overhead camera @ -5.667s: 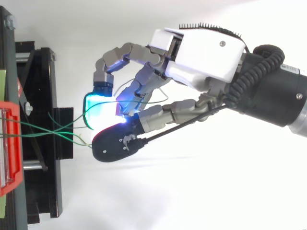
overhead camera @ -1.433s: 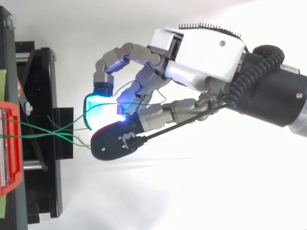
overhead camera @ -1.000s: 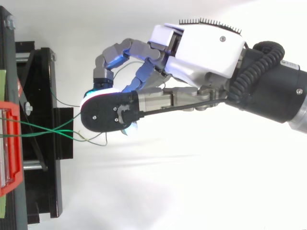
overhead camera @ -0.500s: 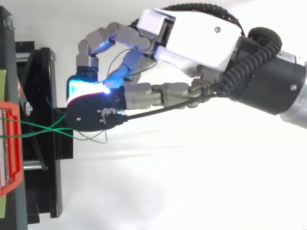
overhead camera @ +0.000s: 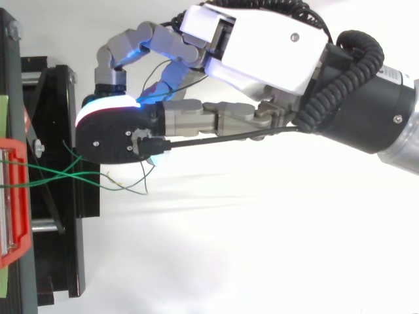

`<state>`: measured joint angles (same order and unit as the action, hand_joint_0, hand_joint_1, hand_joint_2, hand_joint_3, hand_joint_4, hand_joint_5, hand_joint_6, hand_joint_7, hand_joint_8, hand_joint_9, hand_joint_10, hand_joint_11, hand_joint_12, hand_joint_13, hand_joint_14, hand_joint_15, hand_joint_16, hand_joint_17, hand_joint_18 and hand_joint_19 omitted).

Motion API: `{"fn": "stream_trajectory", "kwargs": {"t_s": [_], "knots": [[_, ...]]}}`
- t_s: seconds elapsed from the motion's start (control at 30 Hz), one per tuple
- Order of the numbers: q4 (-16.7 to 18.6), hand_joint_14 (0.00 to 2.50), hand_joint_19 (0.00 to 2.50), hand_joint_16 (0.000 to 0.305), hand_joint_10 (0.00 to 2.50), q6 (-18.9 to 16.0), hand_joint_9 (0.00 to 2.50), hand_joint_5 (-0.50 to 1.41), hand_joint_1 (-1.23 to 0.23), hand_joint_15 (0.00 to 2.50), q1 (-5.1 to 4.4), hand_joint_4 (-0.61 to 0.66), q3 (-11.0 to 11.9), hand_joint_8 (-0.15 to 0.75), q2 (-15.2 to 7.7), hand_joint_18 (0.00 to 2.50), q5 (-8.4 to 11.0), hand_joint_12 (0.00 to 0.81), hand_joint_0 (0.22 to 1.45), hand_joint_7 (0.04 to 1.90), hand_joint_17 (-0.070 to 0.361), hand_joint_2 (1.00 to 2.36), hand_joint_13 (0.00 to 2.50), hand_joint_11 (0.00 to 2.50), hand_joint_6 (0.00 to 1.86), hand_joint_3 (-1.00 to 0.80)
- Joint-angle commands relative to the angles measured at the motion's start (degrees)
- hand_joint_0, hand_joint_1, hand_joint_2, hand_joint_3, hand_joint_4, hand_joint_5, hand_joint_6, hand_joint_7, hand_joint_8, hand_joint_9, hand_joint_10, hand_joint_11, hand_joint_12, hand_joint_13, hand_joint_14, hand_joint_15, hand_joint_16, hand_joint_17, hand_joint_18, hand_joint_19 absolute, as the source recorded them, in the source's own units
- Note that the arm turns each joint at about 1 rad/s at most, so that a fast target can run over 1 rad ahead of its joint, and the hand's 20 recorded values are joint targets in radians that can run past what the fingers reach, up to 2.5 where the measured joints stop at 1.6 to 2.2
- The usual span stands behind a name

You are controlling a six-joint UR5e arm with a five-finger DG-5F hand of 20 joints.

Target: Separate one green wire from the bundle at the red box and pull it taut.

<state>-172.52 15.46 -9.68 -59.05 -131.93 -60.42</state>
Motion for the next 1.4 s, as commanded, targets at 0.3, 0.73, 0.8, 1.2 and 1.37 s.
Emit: {"fn": "stream_trajectory", "kwargs": {"t_s": [0.3,0.73,0.8,1.2,1.37], "knots": [[-0.27,0.02,0.58,0.06,0.02,0.09,1.24,-0.18,-0.71,0.55,-0.07,0.1,-0.01,0.32,0.0,1.04,0.04,0.408,0.6,1.01,0.135,1.01,1.09,1.21,0.91,-0.05],[-0.18,0.02,0.61,0.049,0.02,0.09,1.12,-0.2,-0.85,0.57,-0.07,0.06,-0.01,0.25,0.0,0.9,-0.05,0.348,0.64,1.01,0.11,1.01,0.97,1.2,0.91,-0.29],[-0.27,0.02,0.61,0.049,0.02,0.09,1.12,-0.19,-0.85,0.57,0.01,0.06,-0.01,0.25,0.0,0.89,-0.05,0.347,0.64,1.0,0.11,1.01,0.97,1.2,0.91,-0.31],[-0.97,0.02,0.63,0.049,0.02,-2.28,1.17,-0.18,-0.69,0.57,-0.07,0.09,-0.01,0.267,0.0,0.9,0.21,0.35,0.58,1.03,0.11,1.0,0.99,1.2,0.9,-0.44],[-0.97,0.02,0.66,0.049,0.02,-2.54,1.25,-0.16,-0.39,0.58,-0.07,0.08,-0.1,0.267,0.0,0.94,0.12,0.356,0.59,1.09,0.109,1.01,1.05,1.17,0.89,-0.43]]}}
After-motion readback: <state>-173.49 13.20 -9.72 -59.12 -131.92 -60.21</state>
